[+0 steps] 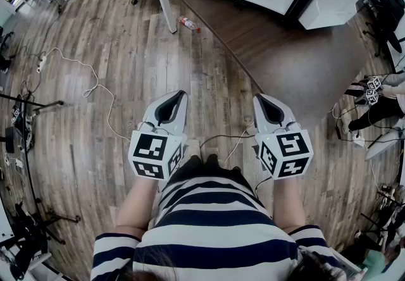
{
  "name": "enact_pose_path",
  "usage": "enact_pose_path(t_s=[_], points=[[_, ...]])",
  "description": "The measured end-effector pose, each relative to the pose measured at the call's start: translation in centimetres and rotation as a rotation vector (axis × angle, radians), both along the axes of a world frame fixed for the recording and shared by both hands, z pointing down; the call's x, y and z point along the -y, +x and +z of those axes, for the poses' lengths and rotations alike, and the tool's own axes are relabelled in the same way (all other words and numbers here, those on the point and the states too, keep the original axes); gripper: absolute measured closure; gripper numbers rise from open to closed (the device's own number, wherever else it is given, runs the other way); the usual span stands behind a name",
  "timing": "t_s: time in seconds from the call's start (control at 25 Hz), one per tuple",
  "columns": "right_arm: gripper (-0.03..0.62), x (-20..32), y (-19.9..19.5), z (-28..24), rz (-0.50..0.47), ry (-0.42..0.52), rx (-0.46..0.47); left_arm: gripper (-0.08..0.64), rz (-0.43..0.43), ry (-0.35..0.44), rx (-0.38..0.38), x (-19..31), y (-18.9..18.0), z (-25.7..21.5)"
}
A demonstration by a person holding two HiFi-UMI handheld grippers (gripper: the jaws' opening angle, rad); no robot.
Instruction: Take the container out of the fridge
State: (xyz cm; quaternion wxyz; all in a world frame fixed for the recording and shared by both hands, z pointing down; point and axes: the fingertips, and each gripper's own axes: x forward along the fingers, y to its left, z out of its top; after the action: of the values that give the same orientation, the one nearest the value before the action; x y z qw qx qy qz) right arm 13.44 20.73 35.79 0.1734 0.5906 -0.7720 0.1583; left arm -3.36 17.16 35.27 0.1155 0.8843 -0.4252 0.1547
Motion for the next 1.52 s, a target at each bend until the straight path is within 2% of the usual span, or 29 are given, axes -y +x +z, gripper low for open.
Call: enact_pose_path(t_s=[0.2, 0.56, 1.2, 1.52], points=[[0.6, 2.6, -1.1, -0.1, 0.001, -0.001, 0.031, 0.56, 0.001, -0.006, -0.007, 2.4, -0.9, 0.2], [0.6, 5.6, -3.0, 0.4, -0.018, -0.032, 0.011, 0.56, 0.012, -0.027, -0.009, 5.2, -2.2, 1.0], [0.598, 8.8, -6.5, -1.6, -0.02, 0.018, -0.024, 0.56, 0.012, 0.018, -0.026, 8.3, -5.8, -0.4], [0.544, 10.5, -9.5, -1.8, -0.058, 0.033, -0.022, 0.56, 0.008, 0.027, -0.02, 9.3, -8.6, -0.4]])
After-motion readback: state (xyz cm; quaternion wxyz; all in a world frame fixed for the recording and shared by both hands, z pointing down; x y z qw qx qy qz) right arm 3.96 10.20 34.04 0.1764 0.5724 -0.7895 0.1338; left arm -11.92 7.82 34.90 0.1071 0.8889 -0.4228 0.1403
